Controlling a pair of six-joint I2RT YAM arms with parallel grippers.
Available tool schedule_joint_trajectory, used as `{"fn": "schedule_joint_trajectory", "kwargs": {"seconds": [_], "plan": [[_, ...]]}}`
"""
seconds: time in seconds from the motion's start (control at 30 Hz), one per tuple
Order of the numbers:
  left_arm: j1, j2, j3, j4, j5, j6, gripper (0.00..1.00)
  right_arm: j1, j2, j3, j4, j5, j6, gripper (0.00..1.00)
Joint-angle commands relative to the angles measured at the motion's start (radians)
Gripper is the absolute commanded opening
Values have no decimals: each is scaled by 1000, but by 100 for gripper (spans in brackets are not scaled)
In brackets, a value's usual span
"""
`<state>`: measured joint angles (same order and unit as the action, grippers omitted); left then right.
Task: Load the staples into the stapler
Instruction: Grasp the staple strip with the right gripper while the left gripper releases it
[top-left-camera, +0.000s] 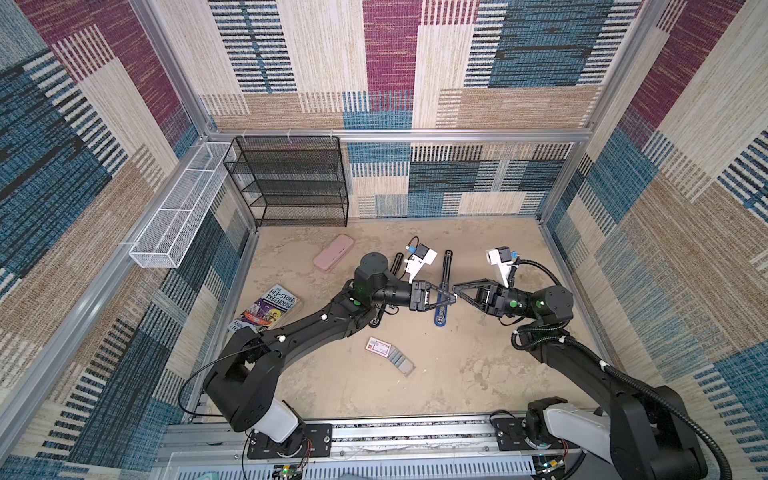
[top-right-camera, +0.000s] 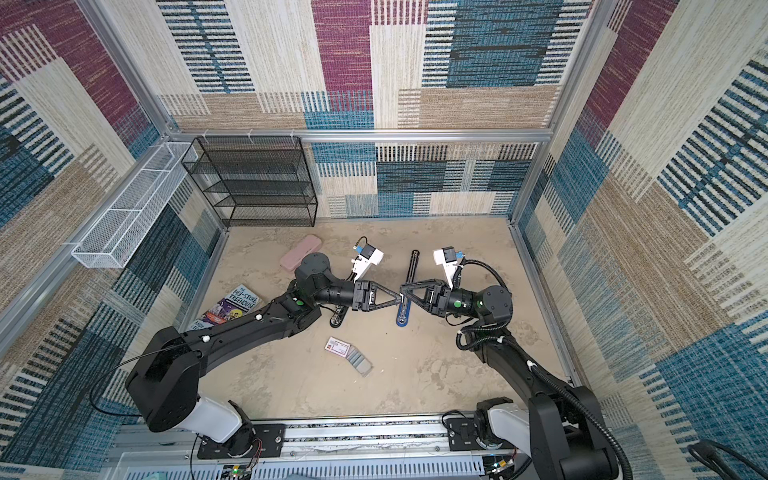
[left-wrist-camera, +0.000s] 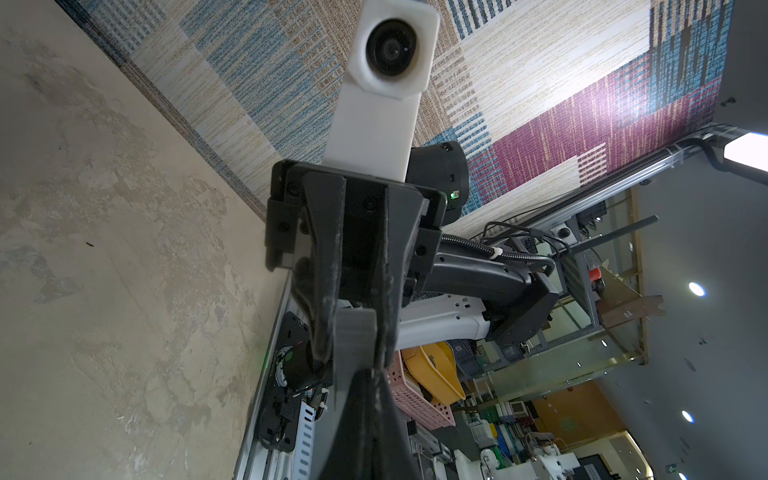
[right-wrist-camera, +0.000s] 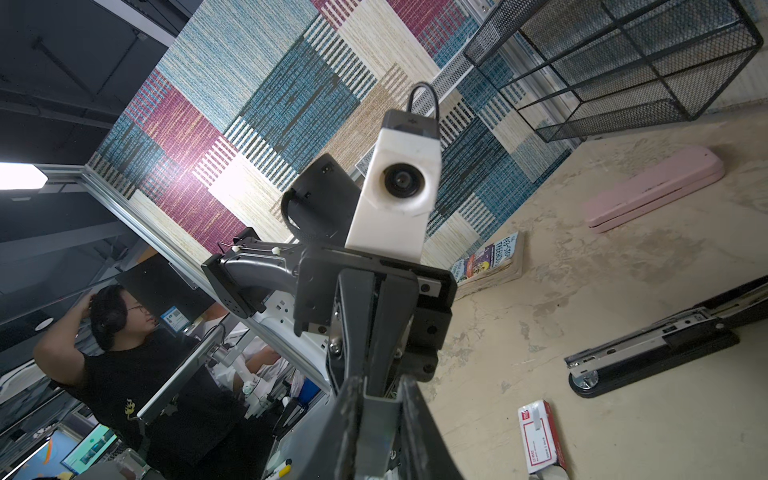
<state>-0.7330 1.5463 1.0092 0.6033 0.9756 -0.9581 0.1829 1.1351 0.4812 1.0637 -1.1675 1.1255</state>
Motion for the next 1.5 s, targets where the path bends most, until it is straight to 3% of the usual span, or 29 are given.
{"fn": "schedule_joint_trajectory", "kwargs": {"seconds": [0.0, 0.27, 0.47, 0.7, 0.8, 0.93, 1.07, 1.27, 1.47], "plan": [[2, -1, 2, 22, 15, 12, 0, 3, -1, -3, 48, -10, 13, 21], [1, -11, 0, -31, 2, 37, 27, 3, -1, -3, 48, -5, 13, 20], [9, -30, -14, -50, -3, 45, 34, 1, 0, -1, 41, -5, 6, 19], [60, -86, -78, -73, -18, 45, 35, 1, -9, 18, -13, -4, -27, 19], [80, -114, -89, -158, -48, 97, 35, -2, -18, 32, -68, -4, -64, 18], [93, -120, -58, -472, -210, 257, 39, -14, -32, 46, -148, -4, -107, 18], [88, -22, 41, -765, -372, 387, 38, -31, -53, 57, -254, -9, -169, 18], [35, 219, 226, -982, -587, 464, 37, -57, -71, 51, -354, -14, -222, 18], [-1, 433, 407, -1102, -720, 478, 36, -68, -72, 37, -381, -2, -234, 18]]}}
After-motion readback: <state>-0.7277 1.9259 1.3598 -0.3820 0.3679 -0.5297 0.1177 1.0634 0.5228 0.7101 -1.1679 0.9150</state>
